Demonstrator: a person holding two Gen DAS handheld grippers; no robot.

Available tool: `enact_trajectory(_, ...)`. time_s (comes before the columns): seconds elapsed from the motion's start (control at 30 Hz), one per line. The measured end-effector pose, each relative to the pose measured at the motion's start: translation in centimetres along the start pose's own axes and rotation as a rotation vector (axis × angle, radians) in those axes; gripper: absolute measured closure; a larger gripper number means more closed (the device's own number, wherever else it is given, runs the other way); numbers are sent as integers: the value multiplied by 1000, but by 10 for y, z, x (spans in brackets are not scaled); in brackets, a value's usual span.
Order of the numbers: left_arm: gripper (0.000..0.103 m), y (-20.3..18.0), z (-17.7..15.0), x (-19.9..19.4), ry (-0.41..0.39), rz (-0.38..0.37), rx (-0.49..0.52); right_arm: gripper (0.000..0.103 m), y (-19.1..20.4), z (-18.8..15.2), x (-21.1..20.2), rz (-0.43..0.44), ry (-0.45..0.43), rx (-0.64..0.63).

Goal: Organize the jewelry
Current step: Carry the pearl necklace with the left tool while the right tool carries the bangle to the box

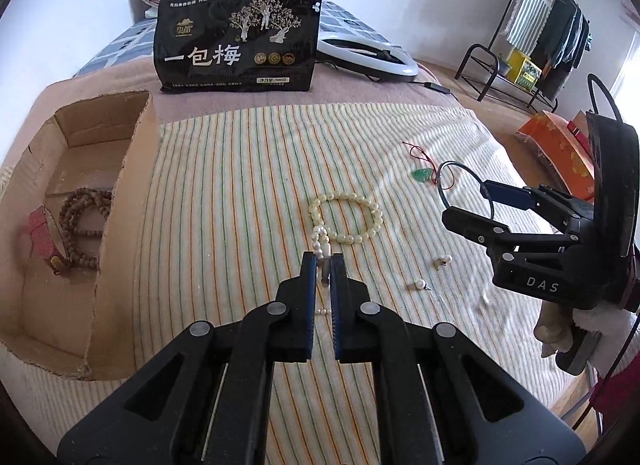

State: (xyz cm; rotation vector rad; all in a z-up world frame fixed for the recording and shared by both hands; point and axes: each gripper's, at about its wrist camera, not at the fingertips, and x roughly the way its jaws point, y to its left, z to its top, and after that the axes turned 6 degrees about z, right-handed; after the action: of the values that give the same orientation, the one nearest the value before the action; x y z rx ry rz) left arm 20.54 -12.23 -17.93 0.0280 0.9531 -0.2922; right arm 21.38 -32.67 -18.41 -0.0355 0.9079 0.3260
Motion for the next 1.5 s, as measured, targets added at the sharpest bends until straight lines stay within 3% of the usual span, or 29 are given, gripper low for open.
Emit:
enact_trajectory(0.7,99,26,27,-141,-211,-27,-6,29,57,31,-94,9,-128,-61)
enact_trajectory(0.93,99,51,32,-184,-278,-6,-27,29,84,42,-113,45,-154,-82)
enact_trajectory(1.23,99,106,38,-211,-326,67,-75,29,126,61,-122,103,-177,-105)
enact_trajectory(1.5,99,161,43,-202,-317,150,-93,29,176,74,-106,169,-161,-147)
